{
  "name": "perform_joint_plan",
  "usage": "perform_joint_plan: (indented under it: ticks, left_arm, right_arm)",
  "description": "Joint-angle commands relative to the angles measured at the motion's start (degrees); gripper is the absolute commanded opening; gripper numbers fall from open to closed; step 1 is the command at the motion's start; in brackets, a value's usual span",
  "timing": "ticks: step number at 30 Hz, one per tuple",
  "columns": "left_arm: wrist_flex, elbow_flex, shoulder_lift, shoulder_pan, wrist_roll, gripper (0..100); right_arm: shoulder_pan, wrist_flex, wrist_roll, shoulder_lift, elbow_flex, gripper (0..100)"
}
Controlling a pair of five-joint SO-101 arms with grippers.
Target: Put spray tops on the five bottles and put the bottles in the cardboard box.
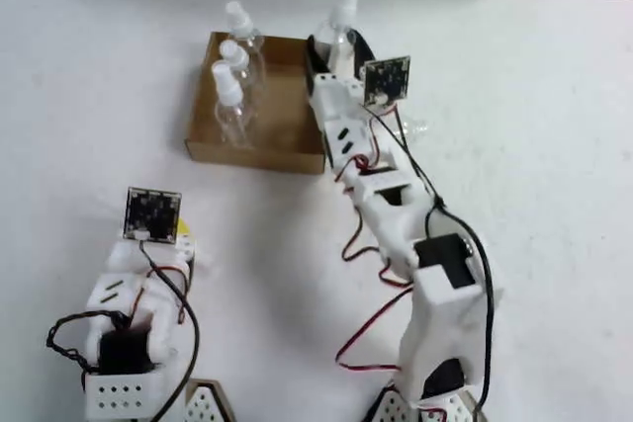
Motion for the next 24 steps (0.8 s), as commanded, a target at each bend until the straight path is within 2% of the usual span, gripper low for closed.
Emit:
perform_joint_plan:
  ticks: [1, 18, 24]
  left_arm:
    - [-0.3, -0.1, -0.7, -0.7, -0.7, 2]
    - [-0.3, -0.1, -0.7, -0.7, -0.7, 2]
    - [-0.3, -0.1, -0.7, -0.7, -0.7, 2]
  right_arm:
    - [-0.1, -1.4, -0.4, 1.5, -5.7, 1.6]
    - [-1.6, -1.4, 0.2, 2.8, -6.2, 1.5]
    - [-5.8, -2.7, 9.6, 2.9, -3.3, 1.5]
